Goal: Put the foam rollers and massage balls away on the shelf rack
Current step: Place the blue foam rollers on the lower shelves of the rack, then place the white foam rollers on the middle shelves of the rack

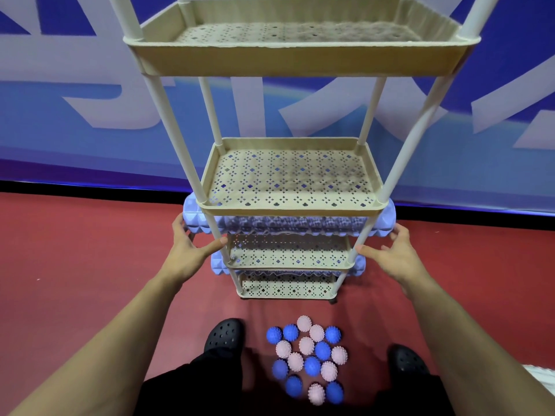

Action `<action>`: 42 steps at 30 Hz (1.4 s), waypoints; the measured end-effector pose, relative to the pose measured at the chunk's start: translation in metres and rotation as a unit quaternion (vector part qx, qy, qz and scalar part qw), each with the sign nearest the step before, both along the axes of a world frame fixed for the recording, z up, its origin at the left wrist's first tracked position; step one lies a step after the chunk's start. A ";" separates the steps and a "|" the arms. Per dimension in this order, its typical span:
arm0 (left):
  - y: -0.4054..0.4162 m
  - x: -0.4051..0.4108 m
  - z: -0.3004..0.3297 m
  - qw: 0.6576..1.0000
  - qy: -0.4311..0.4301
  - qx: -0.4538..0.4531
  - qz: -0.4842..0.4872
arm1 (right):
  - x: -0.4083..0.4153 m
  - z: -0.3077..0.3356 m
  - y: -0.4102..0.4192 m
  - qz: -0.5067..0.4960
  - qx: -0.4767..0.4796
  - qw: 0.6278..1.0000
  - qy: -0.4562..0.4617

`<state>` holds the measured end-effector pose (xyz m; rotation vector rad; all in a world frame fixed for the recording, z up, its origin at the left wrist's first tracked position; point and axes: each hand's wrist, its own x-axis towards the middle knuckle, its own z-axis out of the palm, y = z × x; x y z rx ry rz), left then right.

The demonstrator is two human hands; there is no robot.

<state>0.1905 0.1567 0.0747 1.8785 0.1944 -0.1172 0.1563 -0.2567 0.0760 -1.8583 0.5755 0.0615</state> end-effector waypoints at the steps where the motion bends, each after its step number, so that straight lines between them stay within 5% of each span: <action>1: -0.001 -0.001 0.000 1.000 0.002 0.003 0.000 | -0.001 0.000 0.001 0.000 -0.006 1.000 0.001; 12: 0.009 -0.004 -0.003 0.997 0.005 0.069 -0.028 | -0.003 0.001 0.000 0.012 -0.067 0.998 0.018; 16: 0.001 -0.006 -0.006 0.981 0.117 0.156 0.018 | -0.013 0.010 -0.005 0.036 -0.103 0.994 0.025; 20: -0.016 -0.025 0.002 0.948 0.184 0.238 -0.103 | -0.033 0.029 -0.010 0.062 -0.145 0.988 0.010; 29: -0.142 -0.088 0.049 0.914 -0.027 0.330 -0.234 | -0.090 0.072 -0.027 0.153 -0.262 0.951 -0.054; 35: -0.227 -0.148 0.092 0.917 -0.098 0.272 -0.274 | -0.158 0.107 -0.064 0.113 -0.295 0.946 -0.068; 42: -0.324 -0.222 0.137 0.915 -0.150 0.190 -0.323 | -0.303 0.091 -0.153 0.026 -0.294 0.955 0.027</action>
